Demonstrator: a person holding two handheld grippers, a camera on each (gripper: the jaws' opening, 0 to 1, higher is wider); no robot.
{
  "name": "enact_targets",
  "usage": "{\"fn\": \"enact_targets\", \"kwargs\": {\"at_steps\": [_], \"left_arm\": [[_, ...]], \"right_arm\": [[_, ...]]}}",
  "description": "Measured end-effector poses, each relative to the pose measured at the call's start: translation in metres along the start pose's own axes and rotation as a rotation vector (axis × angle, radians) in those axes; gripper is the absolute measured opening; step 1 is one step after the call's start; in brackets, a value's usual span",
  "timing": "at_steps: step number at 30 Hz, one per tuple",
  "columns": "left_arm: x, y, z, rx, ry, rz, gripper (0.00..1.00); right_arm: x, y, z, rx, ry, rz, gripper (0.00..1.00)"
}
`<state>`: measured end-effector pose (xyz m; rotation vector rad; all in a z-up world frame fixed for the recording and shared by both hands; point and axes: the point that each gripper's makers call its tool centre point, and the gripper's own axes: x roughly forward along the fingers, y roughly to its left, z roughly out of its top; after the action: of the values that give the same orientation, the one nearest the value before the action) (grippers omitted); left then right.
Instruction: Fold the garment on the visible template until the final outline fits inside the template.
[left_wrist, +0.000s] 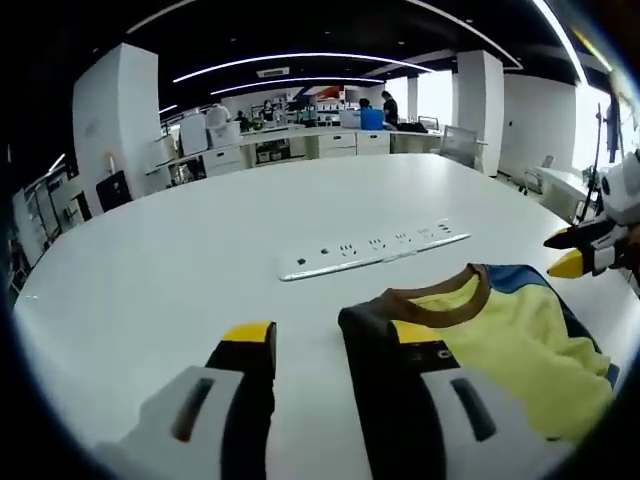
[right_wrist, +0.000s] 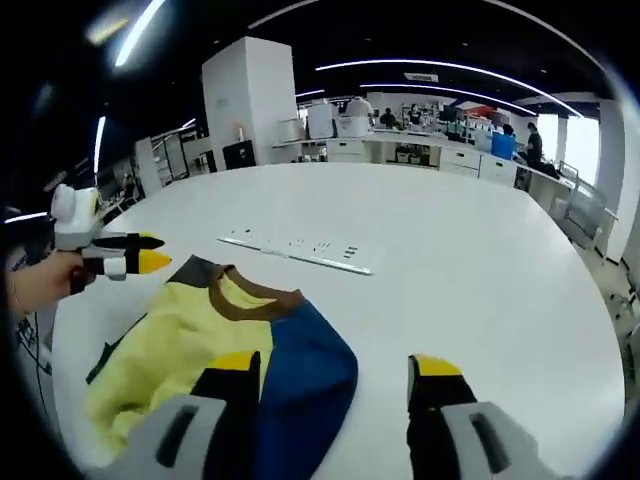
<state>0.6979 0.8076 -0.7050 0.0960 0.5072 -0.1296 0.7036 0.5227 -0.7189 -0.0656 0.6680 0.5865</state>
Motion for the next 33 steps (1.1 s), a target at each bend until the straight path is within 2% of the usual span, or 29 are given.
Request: {"fn": "enact_targets", "kwargs": {"at_steps": [2,7,10,15,23,27,33], "left_arm": [[-0.009,0.001,0.0,0.027,-0.004,0.001,0.5],[-0.03,-0.004,-0.006,0.025,-0.012,-0.025,0.59],[-0.043,-0.013,-0.011,0.015,-0.021,-0.066,0.65],[-0.063,-0.027,-0.023,0.043,-0.021,-0.122,0.69],[-0.095,-0.044,-0.036,0.052,-0.02,-0.183,0.7],[-0.108,-0.047,-0.038,0.054,-0.046,-0.195,0.64],[-0.121,-0.058,-0.048,0.073,-0.04,-0.221,0.6]], "right_arm": [[-0.008,0.011,0.0,0.021,-0.002,0.042,0.71],[-0.027,0.035,-0.008,0.004,0.006,0.104,0.8],[-0.038,0.046,-0.013,0.006,0.008,0.134,0.82],[-0.055,0.063,-0.026,-0.021,0.026,0.165,0.84],[-0.078,0.089,-0.061,-0.044,0.06,0.206,0.82],[-0.085,0.099,-0.078,-0.065,0.082,0.226,0.8],[-0.094,0.117,-0.097,-0.078,0.093,0.262,0.74]]}}
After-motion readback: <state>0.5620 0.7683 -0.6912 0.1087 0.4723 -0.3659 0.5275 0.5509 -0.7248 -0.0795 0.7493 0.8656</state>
